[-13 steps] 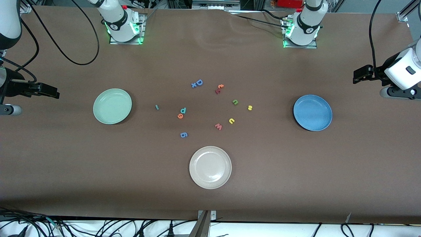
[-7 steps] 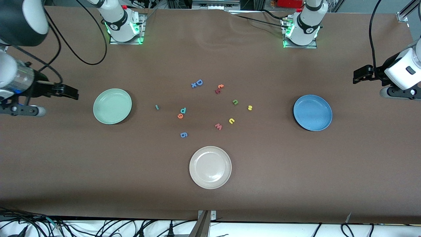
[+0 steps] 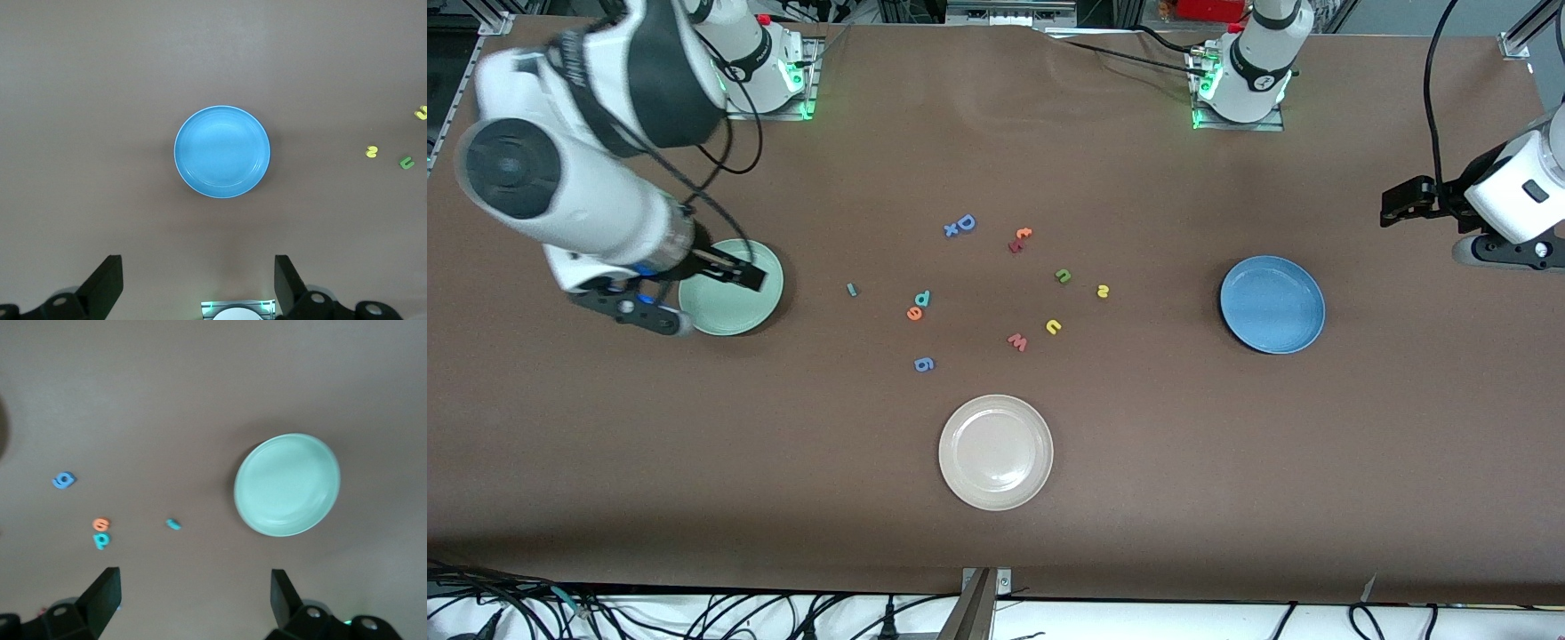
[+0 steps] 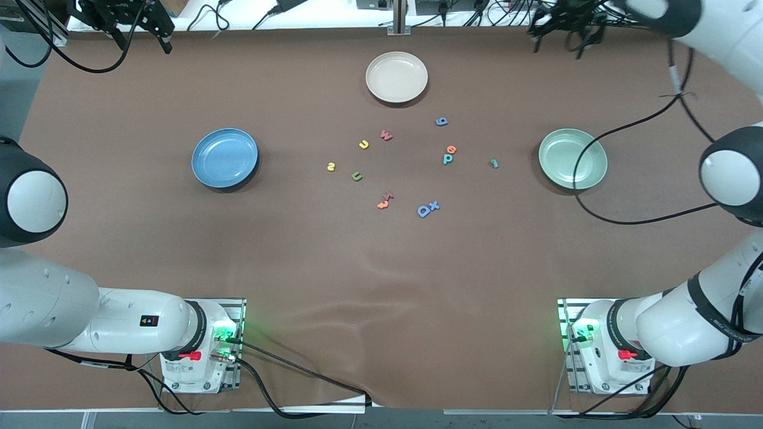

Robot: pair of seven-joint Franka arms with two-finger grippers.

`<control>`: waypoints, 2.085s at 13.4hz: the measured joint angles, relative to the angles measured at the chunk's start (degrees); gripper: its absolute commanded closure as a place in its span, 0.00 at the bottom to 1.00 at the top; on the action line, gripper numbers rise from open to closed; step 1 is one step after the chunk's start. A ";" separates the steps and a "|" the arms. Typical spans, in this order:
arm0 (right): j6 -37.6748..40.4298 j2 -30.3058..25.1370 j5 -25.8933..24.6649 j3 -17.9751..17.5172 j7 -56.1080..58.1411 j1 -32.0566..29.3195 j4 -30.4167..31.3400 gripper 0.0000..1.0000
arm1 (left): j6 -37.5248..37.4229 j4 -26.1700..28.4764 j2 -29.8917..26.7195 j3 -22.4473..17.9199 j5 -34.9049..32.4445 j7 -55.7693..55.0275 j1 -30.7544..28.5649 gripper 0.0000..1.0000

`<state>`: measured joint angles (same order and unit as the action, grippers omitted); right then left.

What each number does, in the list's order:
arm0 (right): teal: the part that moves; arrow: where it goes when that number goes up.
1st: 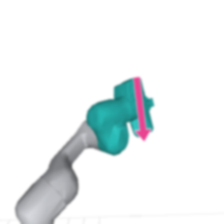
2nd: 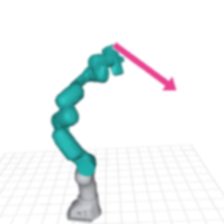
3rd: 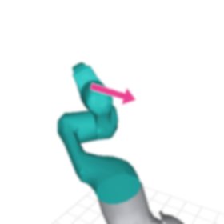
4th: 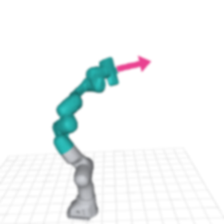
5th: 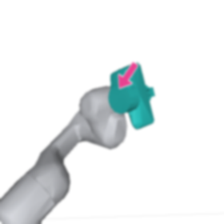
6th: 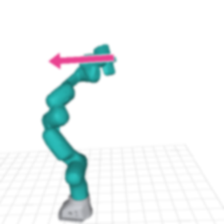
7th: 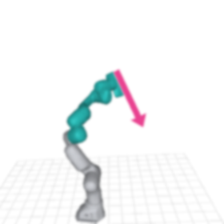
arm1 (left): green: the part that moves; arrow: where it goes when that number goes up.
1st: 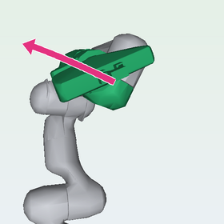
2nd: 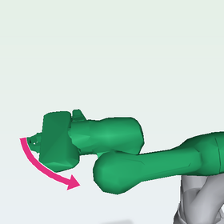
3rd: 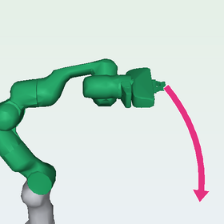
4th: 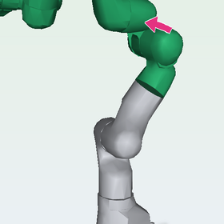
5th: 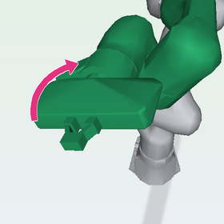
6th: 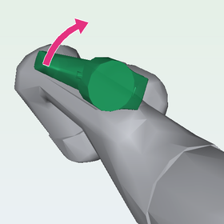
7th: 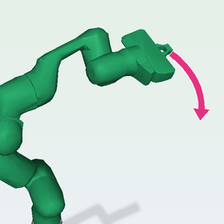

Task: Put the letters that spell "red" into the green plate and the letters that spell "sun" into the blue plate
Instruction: 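Move both grippers toward the scattered foam letters, then grasp teal p with the right gripper while the left gripper grasps yellow u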

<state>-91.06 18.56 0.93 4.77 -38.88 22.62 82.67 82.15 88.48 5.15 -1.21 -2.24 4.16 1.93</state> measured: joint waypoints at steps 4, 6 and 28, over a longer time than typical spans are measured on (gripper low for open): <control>-8.60 1.54 3.68 -0.20 -13.04 5.31 6.51 0.01 | 1.02 0.13 2.15 1.57 0.24 -4.07 2.44 0.00; -11.98 1.83 5.31 -0.58 -17.70 7.91 9.28 0.01 | 2.27 0.19 3.83 3.58 0.38 -8.29 3.96 0.00; -43.87 15.13 6.33 -0.83 -22.30 17.97 23.40 0.12 | 51.78 29.35 14.43 10.76 2.31 -25.61 19.12 0.00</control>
<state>-134.93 33.69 7.27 3.94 -61.18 40.58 106.06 133.93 117.83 19.58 9.55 0.07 -21.45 21.06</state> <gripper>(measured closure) 0.062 0.000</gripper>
